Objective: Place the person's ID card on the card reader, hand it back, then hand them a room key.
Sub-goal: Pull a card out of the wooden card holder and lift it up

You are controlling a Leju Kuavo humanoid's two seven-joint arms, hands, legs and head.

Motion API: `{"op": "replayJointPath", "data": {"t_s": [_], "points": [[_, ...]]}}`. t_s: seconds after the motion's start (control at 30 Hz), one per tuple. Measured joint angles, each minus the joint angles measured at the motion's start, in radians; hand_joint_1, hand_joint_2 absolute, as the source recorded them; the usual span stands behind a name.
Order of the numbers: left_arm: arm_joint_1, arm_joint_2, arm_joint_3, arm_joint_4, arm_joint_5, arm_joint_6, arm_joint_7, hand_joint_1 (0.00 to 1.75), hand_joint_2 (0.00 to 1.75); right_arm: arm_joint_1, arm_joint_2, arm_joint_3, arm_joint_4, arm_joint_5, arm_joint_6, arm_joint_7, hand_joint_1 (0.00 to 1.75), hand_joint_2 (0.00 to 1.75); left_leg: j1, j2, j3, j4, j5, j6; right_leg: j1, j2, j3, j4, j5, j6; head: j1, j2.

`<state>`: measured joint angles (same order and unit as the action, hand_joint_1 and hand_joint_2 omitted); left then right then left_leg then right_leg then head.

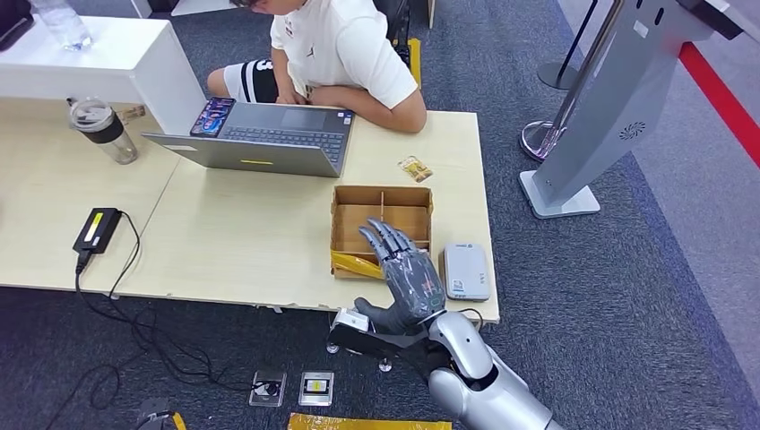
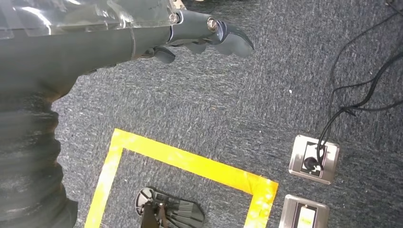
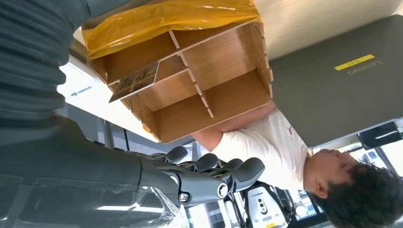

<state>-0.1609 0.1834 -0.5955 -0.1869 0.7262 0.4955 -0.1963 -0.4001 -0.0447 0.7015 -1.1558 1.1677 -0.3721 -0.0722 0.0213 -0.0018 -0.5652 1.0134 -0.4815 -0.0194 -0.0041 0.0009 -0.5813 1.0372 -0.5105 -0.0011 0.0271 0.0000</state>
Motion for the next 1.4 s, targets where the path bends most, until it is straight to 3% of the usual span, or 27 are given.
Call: {"op": "replayJointPath", "data": {"t_s": [0.77, 1.2, 1.33, 1.4], "points": [[0.001, -0.003, 0.016, 0.000, -0.004, 0.005, 0.012, 0.00, 1.75, -0.053, 0.007, -0.035, 0.103, 0.010, 0.055, 0.103, 0.01, 1.75, 0.000, 0.000, 0.000, 0.000, 0.000, 0.000, 0.000, 0.000, 0.000, 0.000, 0.000, 0.000, 0.000, 0.000], [0.001, 0.002, 0.016, 0.000, -0.021, -0.003, 0.019, 0.00, 1.75, -0.068, 0.007, -0.049, 0.148, 0.007, 0.044, 0.125, 0.69, 1.75, 0.000, 0.000, 0.000, 0.000, 0.000, 0.000, 0.000, 0.000, 0.000, 0.000, 0.000, 0.000, 0.000, 0.000], [0.001, 0.002, 0.016, 0.000, -0.025, -0.006, 0.019, 0.00, 1.75, -0.069, 0.007, -0.051, 0.158, 0.006, 0.043, 0.131, 0.71, 1.75, 0.000, 0.000, 0.000, 0.000, 0.000, 0.000, 0.000, 0.000, 0.000, 0.000, 0.000, 0.000, 0.000, 0.000], [0.001, 0.002, 0.016, 0.000, -0.026, -0.007, 0.019, 0.00, 1.75, -0.070, 0.007, -0.052, 0.161, 0.005, 0.043, 0.132, 0.82, 1.75, 0.000, 0.000, 0.000, 0.000, 0.000, 0.000, 0.000, 0.000, 0.000, 0.000, 0.000, 0.000, 0.000, 0.000]]}}
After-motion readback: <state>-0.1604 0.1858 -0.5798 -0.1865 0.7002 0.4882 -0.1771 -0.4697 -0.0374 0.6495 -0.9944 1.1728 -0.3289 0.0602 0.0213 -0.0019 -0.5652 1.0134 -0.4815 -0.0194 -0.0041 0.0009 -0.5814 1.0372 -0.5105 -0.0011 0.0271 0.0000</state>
